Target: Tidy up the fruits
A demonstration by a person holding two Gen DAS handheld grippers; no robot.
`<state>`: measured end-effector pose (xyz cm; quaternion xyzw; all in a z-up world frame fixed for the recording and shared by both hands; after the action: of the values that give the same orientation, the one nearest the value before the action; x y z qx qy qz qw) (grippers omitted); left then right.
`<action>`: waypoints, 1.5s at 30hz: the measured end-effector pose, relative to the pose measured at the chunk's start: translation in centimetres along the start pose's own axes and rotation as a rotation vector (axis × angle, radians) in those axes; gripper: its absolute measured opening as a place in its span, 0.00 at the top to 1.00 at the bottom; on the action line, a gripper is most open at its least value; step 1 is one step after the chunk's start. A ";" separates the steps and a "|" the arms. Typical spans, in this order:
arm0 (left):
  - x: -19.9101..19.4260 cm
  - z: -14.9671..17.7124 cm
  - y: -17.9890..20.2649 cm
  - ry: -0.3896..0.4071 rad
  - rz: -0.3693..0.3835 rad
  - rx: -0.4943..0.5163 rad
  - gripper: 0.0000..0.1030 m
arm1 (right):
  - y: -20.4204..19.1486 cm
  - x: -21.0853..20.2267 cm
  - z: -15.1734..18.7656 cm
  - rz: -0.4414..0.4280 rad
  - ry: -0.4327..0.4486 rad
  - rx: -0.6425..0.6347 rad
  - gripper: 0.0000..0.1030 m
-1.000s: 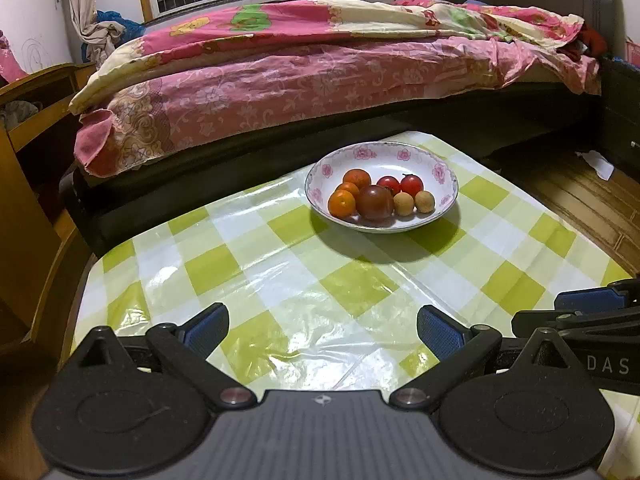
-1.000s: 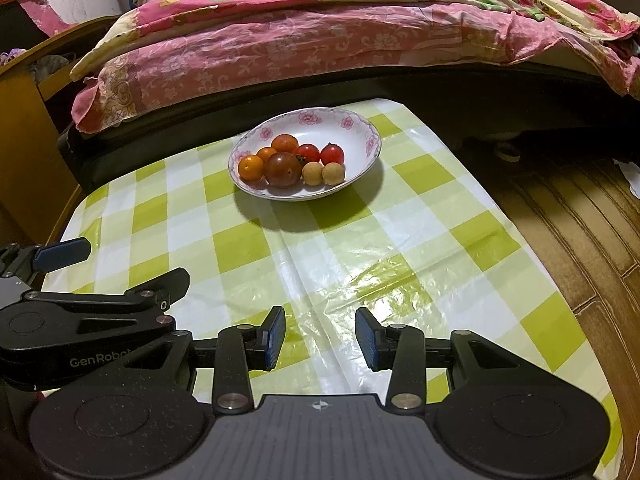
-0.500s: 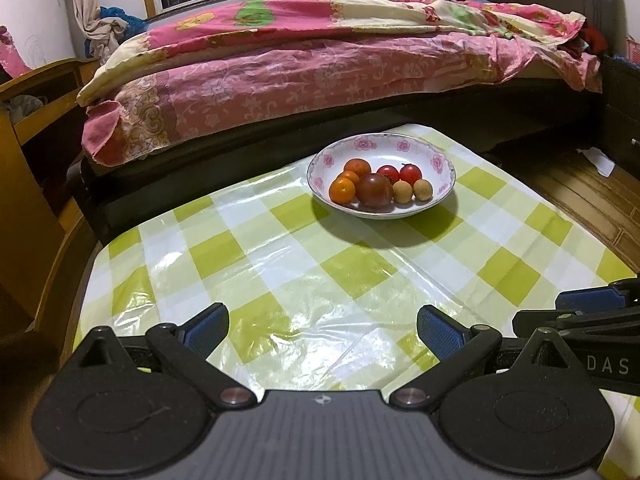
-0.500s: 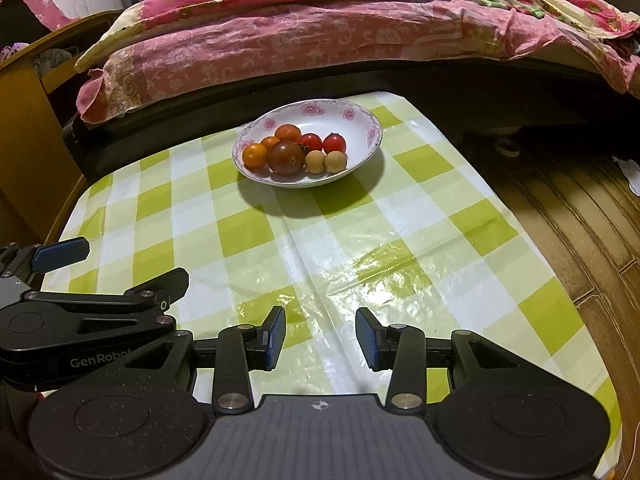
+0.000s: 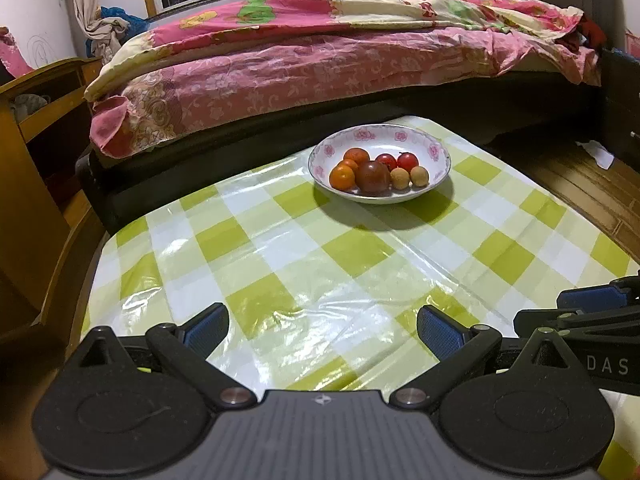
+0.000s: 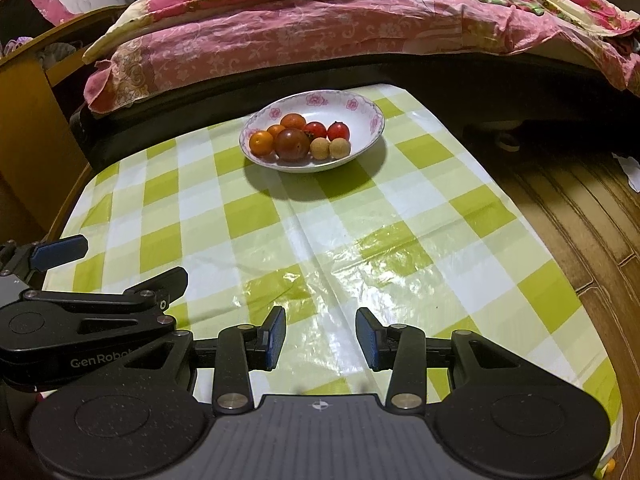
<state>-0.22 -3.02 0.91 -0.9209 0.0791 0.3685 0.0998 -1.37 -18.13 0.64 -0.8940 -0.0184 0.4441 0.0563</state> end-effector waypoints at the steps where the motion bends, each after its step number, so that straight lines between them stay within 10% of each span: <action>1: 0.0 0.1 0.0 -0.002 -0.001 0.001 0.00 | 0.0 -0.1 0.2 0.000 -0.001 0.000 0.64; 45: -1.6 2.8 0.4 -0.041 -0.034 0.018 0.00 | -1.3 -1.4 3.1 0.006 -0.041 -0.021 0.64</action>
<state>-3.32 -2.63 -0.07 -0.9135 0.0648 0.3846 0.1160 -4.70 -16.69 0.01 -0.8854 -0.0214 0.4622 0.0451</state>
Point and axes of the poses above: each gripper's, at about its wrist camera, not at the fingertips, and x roughly the way its jaws point, y to its right, z to its underside, the point moved 1 cm from there along x, roughly the way its jaws point, and after that the axes turned 1 degree about -y, right-handed, at the moved point
